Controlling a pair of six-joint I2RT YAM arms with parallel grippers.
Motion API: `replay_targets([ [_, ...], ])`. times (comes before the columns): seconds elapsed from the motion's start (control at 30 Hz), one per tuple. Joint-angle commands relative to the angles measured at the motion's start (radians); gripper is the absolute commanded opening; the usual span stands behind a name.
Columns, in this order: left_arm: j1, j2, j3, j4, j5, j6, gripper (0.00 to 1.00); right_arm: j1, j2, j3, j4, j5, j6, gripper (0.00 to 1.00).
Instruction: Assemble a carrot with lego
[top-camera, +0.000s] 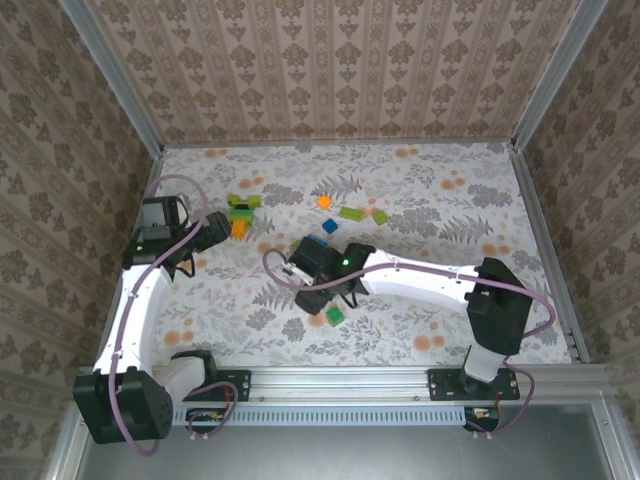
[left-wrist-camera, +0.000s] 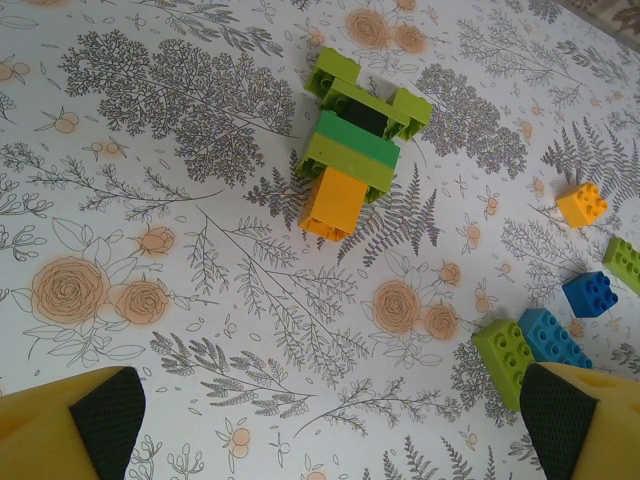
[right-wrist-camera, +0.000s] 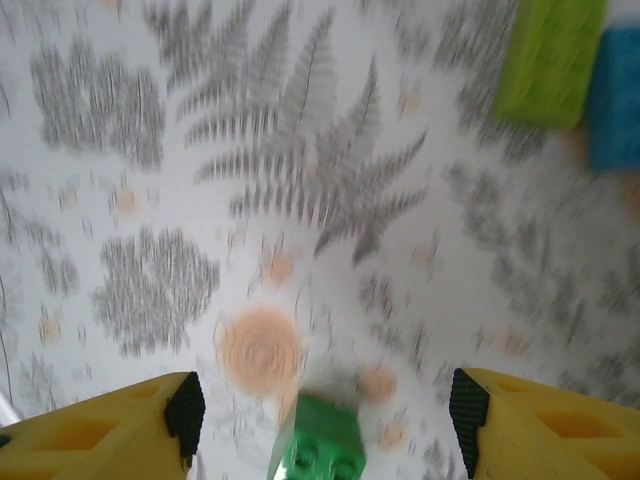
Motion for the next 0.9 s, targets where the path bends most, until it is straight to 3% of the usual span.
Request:
replay_targets([
  [0.0, -0.005, -0.002, 0.006, -0.004, -0.007, 0.019, 1.0, -0.03, 0.134, 0.134, -0.108, 0.093, 0.002, 0.69],
  [0.2, -0.007, -0.004, 0.009, -0.013, -0.015, 0.014, 1.0, -0.125, 0.304, 0.274, -0.108, -0.044, 0.075, 0.69],
  [0.53, -0.003, -0.001, 0.013, -0.016, -0.016, 0.01, 1.0, -0.177, 0.442, 0.385, -0.115, -0.093, 0.104, 0.69],
  [0.87, -0.003, 0.01, 0.017, -0.015, -0.014, 0.012, 1.0, -0.202, 0.474, 0.4, -0.108, -0.101, 0.108, 0.69],
])
